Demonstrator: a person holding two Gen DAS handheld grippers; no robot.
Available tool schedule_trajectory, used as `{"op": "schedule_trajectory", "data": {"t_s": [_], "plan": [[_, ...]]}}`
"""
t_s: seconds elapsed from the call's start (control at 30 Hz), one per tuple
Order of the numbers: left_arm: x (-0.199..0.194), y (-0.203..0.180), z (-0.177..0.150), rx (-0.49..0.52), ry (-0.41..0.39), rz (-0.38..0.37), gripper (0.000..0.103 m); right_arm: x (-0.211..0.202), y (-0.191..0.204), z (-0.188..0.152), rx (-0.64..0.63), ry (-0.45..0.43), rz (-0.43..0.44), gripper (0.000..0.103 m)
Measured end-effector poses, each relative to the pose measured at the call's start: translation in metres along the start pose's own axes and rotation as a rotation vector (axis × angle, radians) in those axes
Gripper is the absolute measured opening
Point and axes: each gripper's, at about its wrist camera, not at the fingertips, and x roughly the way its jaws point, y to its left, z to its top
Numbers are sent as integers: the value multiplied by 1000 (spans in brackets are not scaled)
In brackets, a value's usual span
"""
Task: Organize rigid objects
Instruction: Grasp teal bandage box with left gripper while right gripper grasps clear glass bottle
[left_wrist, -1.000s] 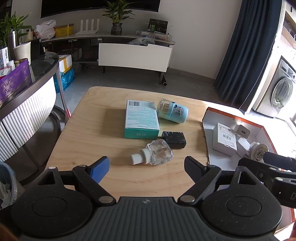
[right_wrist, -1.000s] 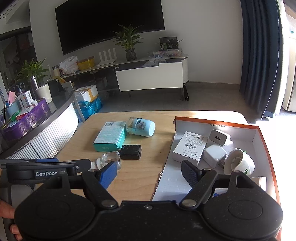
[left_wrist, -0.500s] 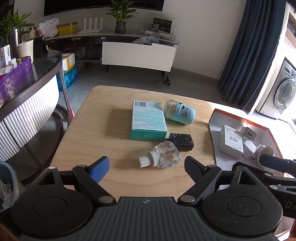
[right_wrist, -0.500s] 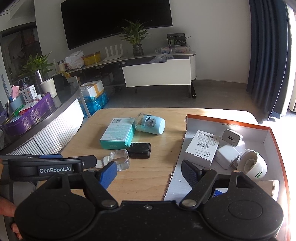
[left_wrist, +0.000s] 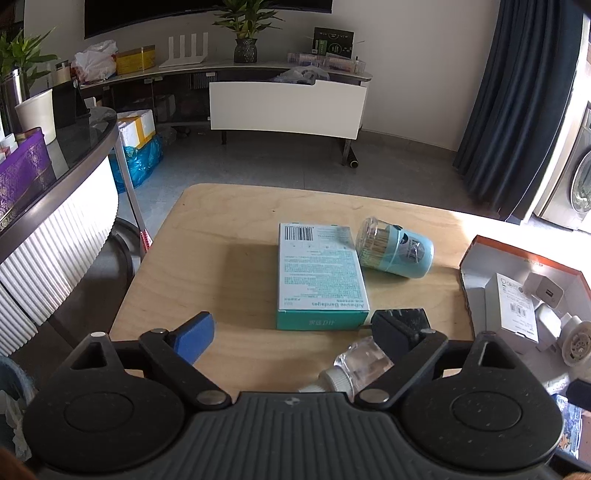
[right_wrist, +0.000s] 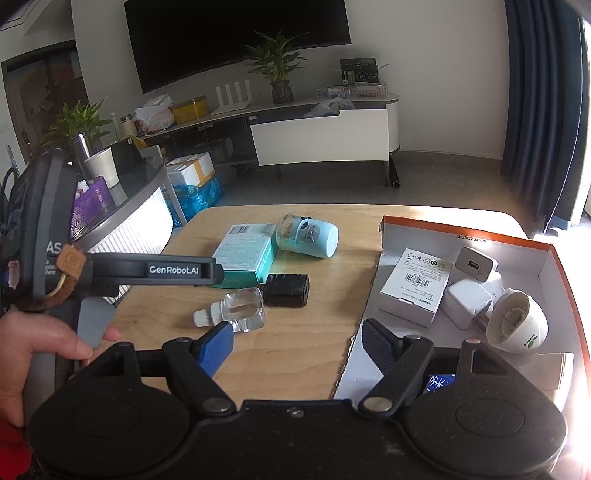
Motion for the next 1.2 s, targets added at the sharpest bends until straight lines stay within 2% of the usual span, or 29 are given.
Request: {"op": "schedule_trajectory", "data": {"t_s": [0.17,0.37,0.4,0.47,0.5,0.63,0.9,1.07,1.2], "plan": [[32,-7,18,16,28,3,95,4,2,-2,-14,11,19,91],[60,-15,22,41,74,-4,95,13,3,-4,-14,30,34,91],[65,-14,22,43,82,-8,94,14,4,-4,-17,33,38,91],[73,-9,20,39,95,-35,81,17,6,-3,-27,38,47,91],[71,-7,19,55,65,-29,71,19,7,-3,-30,41,53,91],[61,5,19,81,60,-65,71,29,15,0,-63,69,105,92],[8,50,-3,6,27,-12,71,76,46,8,-149,155,203,92],[-25,75,-20,-55,0,-13,71,105,62,10,-206,183,184,93],[-26,80,-30,-66,11,-15,71,124,63,14,-203,209,154,97]]}}
